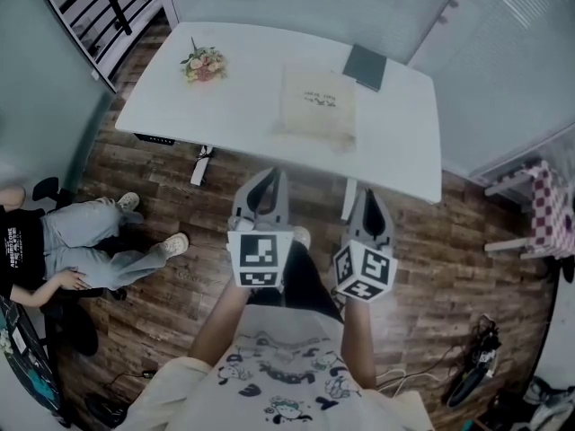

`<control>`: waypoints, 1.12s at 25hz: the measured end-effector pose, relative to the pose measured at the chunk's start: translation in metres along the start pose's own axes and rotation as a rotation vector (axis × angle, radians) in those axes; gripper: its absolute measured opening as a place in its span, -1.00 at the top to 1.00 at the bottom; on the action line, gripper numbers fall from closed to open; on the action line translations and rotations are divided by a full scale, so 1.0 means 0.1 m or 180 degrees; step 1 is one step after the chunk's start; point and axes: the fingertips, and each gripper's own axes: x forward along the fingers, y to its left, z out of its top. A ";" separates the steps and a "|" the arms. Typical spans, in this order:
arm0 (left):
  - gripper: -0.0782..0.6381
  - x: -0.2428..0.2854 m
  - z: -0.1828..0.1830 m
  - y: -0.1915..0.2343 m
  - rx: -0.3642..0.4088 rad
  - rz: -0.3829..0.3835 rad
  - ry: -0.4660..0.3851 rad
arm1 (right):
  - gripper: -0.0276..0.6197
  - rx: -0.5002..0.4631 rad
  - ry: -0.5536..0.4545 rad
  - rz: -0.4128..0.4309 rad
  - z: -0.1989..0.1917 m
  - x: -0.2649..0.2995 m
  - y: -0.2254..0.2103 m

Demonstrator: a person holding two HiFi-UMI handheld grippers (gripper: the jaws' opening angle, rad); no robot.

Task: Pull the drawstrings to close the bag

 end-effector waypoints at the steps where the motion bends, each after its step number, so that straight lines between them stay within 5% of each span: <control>1: 0.64 0.06 0.00 0.02 -0.0003 0.0016 0.0006 | 0.84 0.0002 0.0017 0.0010 -0.01 0.06 -0.01; 28: 0.64 1.78 -0.38 0.26 -0.0104 0.0487 0.0583 | 0.84 0.0160 0.1163 0.0487 -0.60 1.97 -0.70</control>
